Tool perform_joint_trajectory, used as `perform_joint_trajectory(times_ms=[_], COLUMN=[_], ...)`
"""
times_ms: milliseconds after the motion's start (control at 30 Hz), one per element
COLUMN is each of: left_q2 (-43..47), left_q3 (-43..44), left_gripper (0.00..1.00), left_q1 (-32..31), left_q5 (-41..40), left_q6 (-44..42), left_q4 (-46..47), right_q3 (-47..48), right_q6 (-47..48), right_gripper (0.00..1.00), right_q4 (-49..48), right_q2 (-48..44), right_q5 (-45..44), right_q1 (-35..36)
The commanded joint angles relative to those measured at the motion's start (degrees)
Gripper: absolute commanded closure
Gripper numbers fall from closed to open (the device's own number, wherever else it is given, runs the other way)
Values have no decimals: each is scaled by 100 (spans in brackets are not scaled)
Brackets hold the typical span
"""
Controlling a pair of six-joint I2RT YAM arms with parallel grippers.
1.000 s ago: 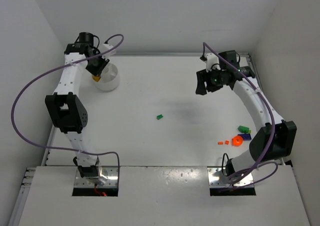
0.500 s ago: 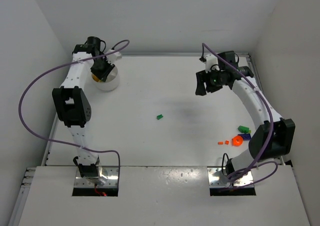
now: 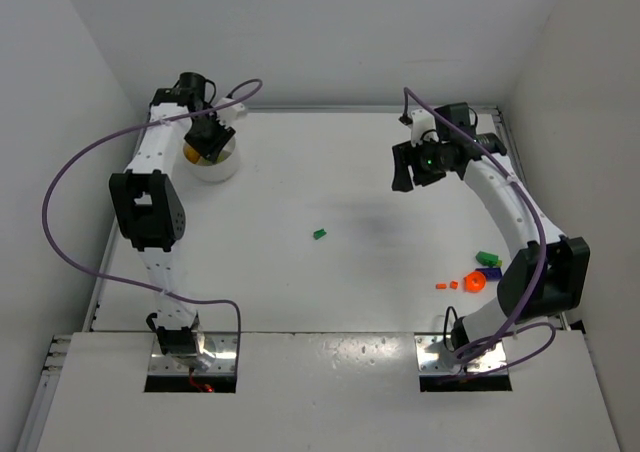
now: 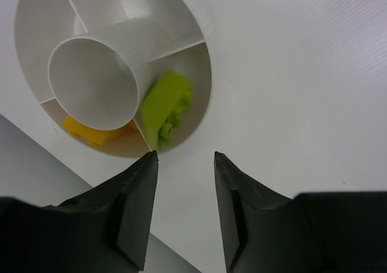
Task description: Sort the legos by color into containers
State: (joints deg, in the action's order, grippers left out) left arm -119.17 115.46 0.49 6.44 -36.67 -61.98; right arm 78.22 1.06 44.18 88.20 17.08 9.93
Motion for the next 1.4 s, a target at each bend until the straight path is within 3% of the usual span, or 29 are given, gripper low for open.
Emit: perform_joint_trajectory(times_ms=[0, 167, 333, 500, 667, 900, 1133, 1367], left_q2=[26, 122, 902, 1737, 2363, 2881, 3102, 3155], left_q3=[240, 354, 267, -225, -813, -1595, -1860, -1860], left_gripper=[52, 49, 48, 29, 17, 17, 17, 17], left_q1=[-58, -58, 117, 118, 66, 65, 12, -40], left_q5=[-63, -64, 707, 1270, 1816, 2432, 2670, 2617], left_q6=[63, 247, 650, 924, 1170, 1460, 1645, 1645], left_q4=[221, 396, 765, 819, 696, 467, 214, 10], right_q3=[-95, -149, -481, -1060, -1931, -2740, -2926, -2979], right_q6=[-53, -53, 201, 552, 992, 1502, 1932, 2258], right_gripper=[38, 38, 38, 41, 41, 43, 43, 45], right_q4=[-182, -182, -86, 503, 627, 267, -94, -314], right_q2=[-5, -127, -558, -777, -1436, -1956, -1948, -1596], right_q5=[-170, -556, -1327, -2050, -3016, -3939, -3914, -3204], right_q1=[9, 9, -44, -106, -228, -500, -1133, -2047])
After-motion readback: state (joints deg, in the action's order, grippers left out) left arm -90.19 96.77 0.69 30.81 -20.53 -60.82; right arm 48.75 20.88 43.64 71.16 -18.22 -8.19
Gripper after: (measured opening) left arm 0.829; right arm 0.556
